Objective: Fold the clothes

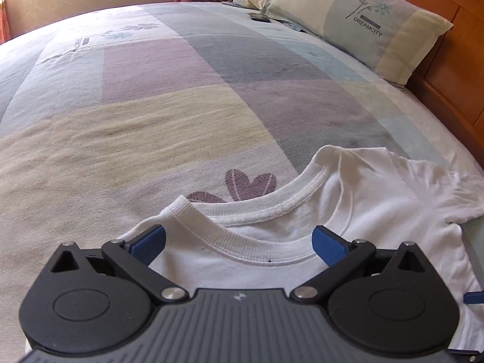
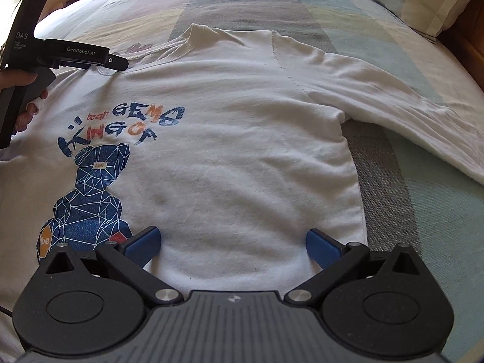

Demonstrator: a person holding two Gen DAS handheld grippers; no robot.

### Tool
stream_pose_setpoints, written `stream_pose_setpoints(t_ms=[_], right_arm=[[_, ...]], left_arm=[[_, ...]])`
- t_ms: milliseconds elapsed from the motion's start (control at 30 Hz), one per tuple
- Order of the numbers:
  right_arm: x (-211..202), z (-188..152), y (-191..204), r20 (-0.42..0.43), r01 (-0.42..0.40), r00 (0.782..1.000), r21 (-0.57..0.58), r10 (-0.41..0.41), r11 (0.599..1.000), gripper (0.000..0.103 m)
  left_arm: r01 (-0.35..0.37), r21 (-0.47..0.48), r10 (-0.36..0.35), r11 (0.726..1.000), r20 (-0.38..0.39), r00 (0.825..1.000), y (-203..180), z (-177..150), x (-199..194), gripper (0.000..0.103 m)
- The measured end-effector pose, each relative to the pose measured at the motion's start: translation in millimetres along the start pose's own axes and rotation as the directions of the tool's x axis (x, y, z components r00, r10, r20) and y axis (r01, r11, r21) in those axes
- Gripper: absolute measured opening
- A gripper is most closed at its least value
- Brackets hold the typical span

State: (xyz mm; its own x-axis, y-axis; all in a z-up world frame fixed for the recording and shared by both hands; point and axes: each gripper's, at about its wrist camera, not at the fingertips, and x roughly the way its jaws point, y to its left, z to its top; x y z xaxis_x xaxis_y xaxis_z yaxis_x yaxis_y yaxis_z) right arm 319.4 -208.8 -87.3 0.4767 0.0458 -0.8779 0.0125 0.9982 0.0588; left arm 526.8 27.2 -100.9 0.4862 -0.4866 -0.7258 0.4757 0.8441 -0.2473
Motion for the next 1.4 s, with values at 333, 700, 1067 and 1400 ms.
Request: stream_pose_setpoints(t_ms=[333, 700, 1067, 1400], right_arm=[[0.1, -3.3, -0.2, 0.029, -0.001, 1.000, 0.011, 0.001, 1.000, 0.103], [-1.0, -7.3, 0.3, 0.060, 0.005, 0.998, 0.032, -0.007, 0.999, 0.103], [-0.8, -10.9, 2.6, 0.091, 0.020, 0.996, 0.054, -0.025, 0.998, 0.103], [-0.1, -17.3, 2.5, 0.135, 0.018, 0.990, 0.061, -0.026, 0.998, 0.103]], left_arm=[[0.334, -0.250, -0.363, 0.909, -0.079, 0.929, -18.1, 18.5, 56.2, 0.102], [0.298, -0.168, -0.312, 0.940, -0.060, 0.948, -39.8, 43.8, 67.0, 0.102], [0.273, -0.107, -0.280, 0.956, -0.059, 0.958, -42.5, 34.8, 42.3, 0.101], [0.203, 0.011, -0.201, 0.979, -0.088, 0.976, -32.7, 2.5, -44.2, 0.102]])
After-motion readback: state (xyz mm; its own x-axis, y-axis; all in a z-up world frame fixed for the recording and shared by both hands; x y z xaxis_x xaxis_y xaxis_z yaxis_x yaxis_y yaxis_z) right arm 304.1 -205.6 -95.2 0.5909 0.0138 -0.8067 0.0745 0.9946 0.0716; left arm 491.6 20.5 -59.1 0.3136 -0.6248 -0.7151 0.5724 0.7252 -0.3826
